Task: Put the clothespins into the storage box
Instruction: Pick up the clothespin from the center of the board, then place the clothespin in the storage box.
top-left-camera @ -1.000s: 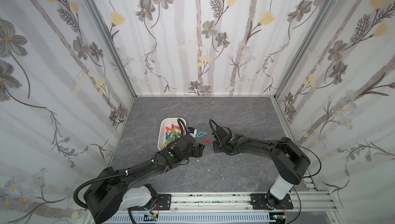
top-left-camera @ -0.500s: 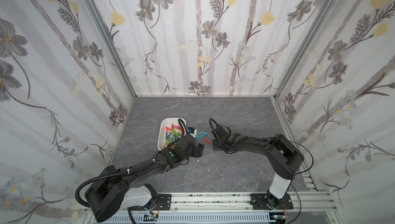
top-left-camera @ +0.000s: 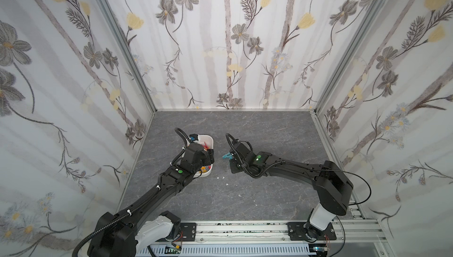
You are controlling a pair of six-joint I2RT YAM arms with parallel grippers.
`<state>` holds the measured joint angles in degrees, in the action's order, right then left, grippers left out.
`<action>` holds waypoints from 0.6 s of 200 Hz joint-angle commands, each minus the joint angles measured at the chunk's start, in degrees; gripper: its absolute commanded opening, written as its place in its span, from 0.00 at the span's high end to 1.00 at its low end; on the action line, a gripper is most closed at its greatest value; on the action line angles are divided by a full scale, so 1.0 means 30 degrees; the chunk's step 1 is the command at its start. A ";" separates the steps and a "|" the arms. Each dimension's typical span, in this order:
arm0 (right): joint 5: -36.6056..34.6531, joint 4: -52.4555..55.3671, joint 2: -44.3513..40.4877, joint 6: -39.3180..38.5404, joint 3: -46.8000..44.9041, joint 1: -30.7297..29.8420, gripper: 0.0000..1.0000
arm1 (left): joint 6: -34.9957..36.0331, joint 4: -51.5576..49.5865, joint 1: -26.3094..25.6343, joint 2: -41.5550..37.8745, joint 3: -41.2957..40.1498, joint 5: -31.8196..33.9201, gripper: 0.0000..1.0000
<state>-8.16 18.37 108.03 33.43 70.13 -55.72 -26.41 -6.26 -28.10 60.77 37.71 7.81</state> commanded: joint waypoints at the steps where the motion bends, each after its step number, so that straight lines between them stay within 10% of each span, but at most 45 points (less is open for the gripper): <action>1: 0.1235 -0.0604 0.0822 0.0342 0.1685 -0.0659 0.92 | 0.0108 -0.1358 0.1317 -0.0629 0.0260 0.1137 0.30; 120: 0.4824 -0.0735 0.5909 -0.0634 0.8672 0.0070 0.76 | -0.0206 -0.1839 0.2980 -0.2416 -0.0445 0.0693 0.30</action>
<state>4.67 16.10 125.69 32.10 95.46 -56.18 -26.98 -12.23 -19.07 53.69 36.47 11.11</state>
